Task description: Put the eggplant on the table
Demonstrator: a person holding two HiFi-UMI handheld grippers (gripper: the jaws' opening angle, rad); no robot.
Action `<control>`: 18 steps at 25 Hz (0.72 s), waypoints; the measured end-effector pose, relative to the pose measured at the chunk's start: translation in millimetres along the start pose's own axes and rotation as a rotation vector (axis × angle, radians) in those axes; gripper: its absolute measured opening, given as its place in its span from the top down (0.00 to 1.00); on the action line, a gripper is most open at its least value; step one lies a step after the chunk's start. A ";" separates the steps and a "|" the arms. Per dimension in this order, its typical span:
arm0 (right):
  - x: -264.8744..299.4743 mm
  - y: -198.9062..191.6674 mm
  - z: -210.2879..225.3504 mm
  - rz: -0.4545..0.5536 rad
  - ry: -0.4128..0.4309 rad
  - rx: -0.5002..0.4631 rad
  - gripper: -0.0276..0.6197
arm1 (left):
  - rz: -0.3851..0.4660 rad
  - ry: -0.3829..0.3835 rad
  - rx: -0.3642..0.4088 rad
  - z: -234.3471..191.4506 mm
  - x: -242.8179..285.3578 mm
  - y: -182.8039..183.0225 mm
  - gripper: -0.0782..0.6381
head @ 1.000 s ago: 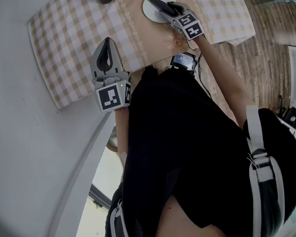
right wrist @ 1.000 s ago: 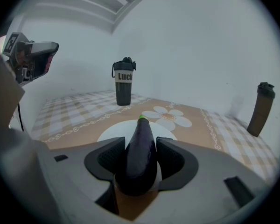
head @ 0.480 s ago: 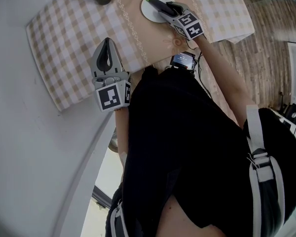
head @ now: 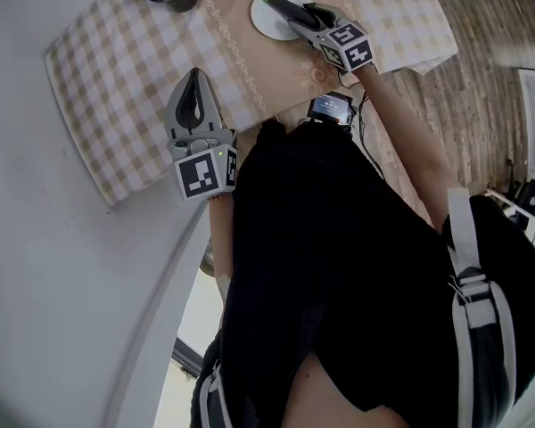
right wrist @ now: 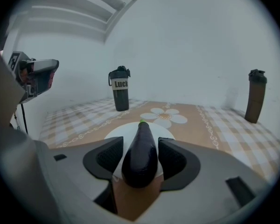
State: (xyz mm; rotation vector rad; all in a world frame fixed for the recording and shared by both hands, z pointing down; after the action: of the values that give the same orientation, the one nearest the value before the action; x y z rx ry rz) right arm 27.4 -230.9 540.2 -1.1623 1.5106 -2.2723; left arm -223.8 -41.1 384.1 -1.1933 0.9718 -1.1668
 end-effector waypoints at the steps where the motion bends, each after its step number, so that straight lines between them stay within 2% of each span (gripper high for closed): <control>1: -1.6 0.1 0.3 0.004 -0.001 -0.001 0.58 | 0.001 -0.002 0.000 0.3 0.2 -0.3 0.89; 8: -14.8 11.4 -2.0 0.043 -0.006 -0.017 0.58 | 0.010 -0.019 -0.001 1.0 4.3 -0.1 0.89; 18: -33.8 48.5 -16.2 0.124 0.025 -0.062 0.58 | 0.026 -0.055 0.011 3.4 16.8 3.0 0.89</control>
State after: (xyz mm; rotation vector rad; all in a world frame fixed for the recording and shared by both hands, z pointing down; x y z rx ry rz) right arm 26.6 -224.3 479.2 -1.0285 1.6246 -2.1822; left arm -217.3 -57.2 382.2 -1.1944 0.9362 -1.1118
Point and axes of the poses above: the fingertips, and each gripper's own axes: x forward along the fingers, z to its right, y out of its top, the point moved 8 cm from there along -x, backward along the fingers, and after that the axes turned 9 degrees about x, right-handed, at the moved point
